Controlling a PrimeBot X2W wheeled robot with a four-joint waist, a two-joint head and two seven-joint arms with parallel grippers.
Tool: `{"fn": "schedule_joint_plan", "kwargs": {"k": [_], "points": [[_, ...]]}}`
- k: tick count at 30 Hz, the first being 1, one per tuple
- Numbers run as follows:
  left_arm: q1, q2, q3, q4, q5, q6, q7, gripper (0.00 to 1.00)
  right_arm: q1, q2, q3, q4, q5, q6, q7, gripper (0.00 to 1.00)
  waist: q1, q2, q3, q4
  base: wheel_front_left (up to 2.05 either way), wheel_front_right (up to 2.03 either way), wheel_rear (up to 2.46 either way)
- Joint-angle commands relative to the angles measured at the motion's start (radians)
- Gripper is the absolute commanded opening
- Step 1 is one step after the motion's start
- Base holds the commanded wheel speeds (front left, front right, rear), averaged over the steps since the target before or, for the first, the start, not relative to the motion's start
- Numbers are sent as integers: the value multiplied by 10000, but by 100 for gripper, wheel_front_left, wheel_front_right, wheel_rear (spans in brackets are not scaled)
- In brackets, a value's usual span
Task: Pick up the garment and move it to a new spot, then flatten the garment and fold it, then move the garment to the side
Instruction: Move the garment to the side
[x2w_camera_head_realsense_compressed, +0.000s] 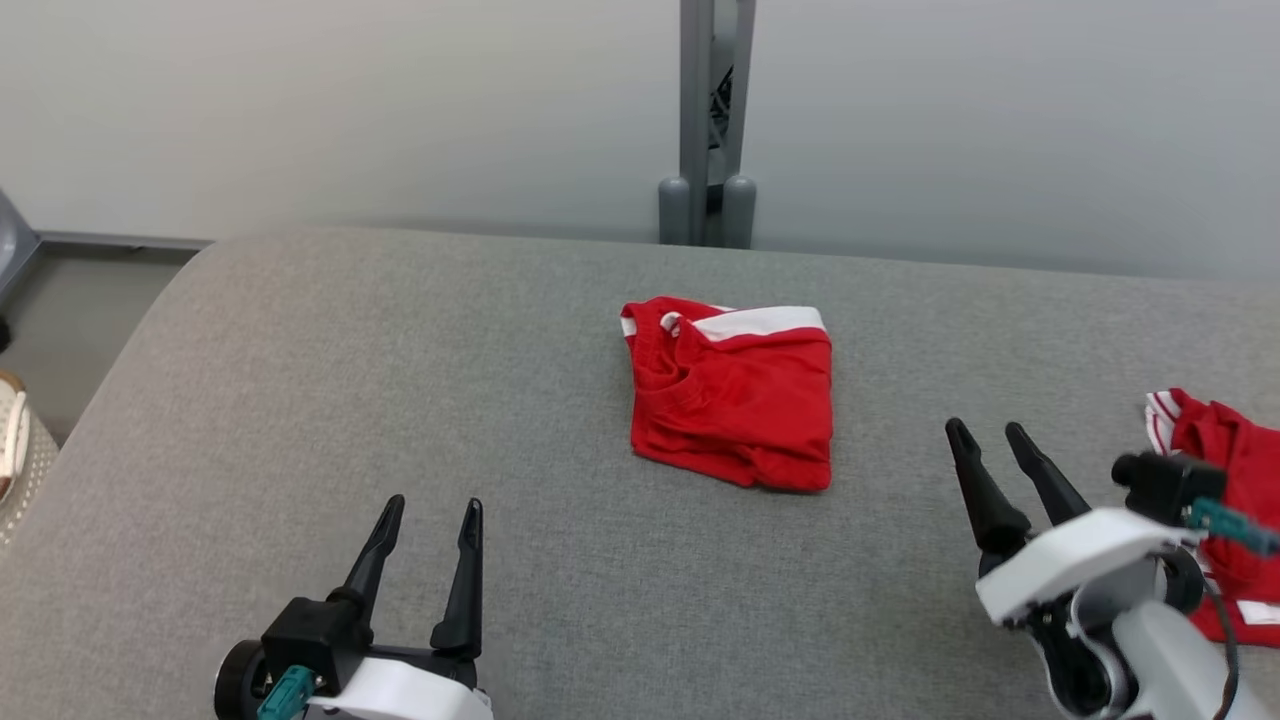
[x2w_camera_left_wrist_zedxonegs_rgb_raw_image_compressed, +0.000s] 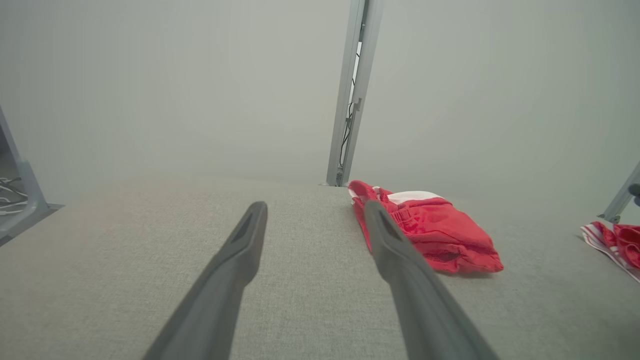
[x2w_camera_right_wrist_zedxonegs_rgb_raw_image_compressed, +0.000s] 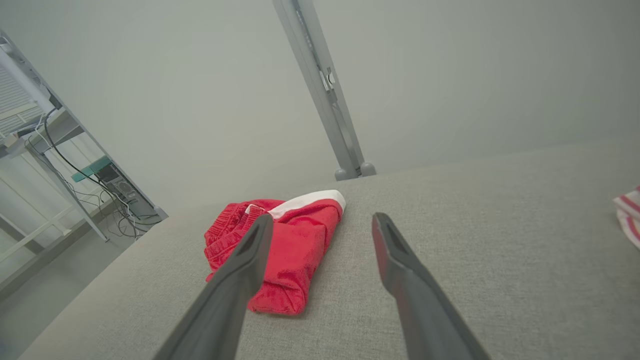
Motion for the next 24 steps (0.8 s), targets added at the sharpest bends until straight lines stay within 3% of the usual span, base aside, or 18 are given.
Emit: {"fn": "schedule_joint_plan", "kwargs": {"k": [1, 10, 15, 24], "points": [[-147, 41, -62, 3, 43, -32, -35, 100, -454, -188, 156, 128, 752, 3, 471, 100, 0, 0, 291, 222, 0, 0, 0], [-725, 44, -577, 82, 82, -83, -35, 100, -2540, -873, 576, 1419, 4975, 3, 3951, 100, 0, 0, 1457, 1002, 0, 0, 0], [-1044, 36, -803, 38, -18, -14, -35, 100, -3494, -1259, 775, 2412, 5771, 3, 4968, 100, 0, 0, 2012, 1438, 0, 0, 0], [-1336, 41, -1022, -65, -163, 143, -35, 100, -4541, -1482, 1073, 3621, 6339, 3, 5670, 100, 0, 0, 2633, 2051, 0, 0, 0]]}}
